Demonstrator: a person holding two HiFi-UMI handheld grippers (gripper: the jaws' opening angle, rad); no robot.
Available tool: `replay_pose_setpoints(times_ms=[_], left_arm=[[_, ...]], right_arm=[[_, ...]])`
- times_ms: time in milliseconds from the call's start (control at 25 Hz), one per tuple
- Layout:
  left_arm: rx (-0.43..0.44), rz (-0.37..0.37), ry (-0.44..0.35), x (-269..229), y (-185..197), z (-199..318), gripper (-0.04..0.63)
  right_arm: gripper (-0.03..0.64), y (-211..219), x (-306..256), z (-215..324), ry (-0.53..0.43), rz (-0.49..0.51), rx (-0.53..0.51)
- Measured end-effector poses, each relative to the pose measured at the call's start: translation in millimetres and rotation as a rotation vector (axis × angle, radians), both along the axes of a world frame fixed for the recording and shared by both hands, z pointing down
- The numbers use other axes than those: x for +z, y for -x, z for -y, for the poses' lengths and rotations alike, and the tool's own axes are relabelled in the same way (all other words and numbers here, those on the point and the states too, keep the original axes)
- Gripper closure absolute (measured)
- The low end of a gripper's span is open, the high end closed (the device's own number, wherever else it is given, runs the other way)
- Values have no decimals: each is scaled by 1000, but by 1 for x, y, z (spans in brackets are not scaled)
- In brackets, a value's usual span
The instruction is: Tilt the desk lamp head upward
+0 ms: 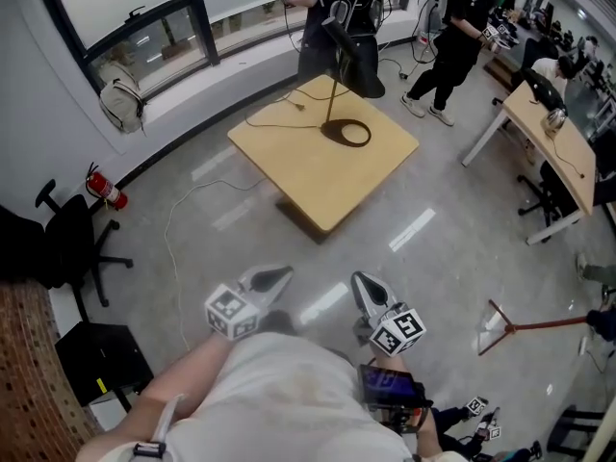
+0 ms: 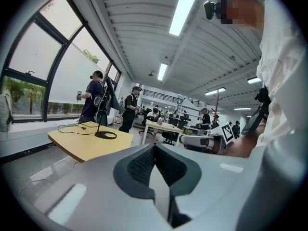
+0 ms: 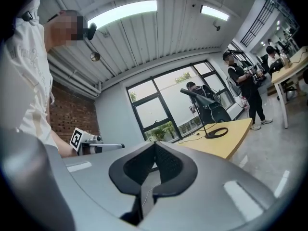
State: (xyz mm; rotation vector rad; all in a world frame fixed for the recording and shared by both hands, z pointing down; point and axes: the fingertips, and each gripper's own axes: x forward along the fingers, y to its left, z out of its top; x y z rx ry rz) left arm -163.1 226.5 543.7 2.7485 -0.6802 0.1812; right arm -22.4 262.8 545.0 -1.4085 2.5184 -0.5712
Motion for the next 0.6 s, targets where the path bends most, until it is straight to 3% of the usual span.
replay_pose_setpoints(times_ms=[320,600], left_arm=[[-36,2,1,4,12,20,594],[-2,-7,-3,5,-16,57,594]], right_arm=[[604,-3,17,22,32,25,5],[604,-30,21,47,48,14,55]])
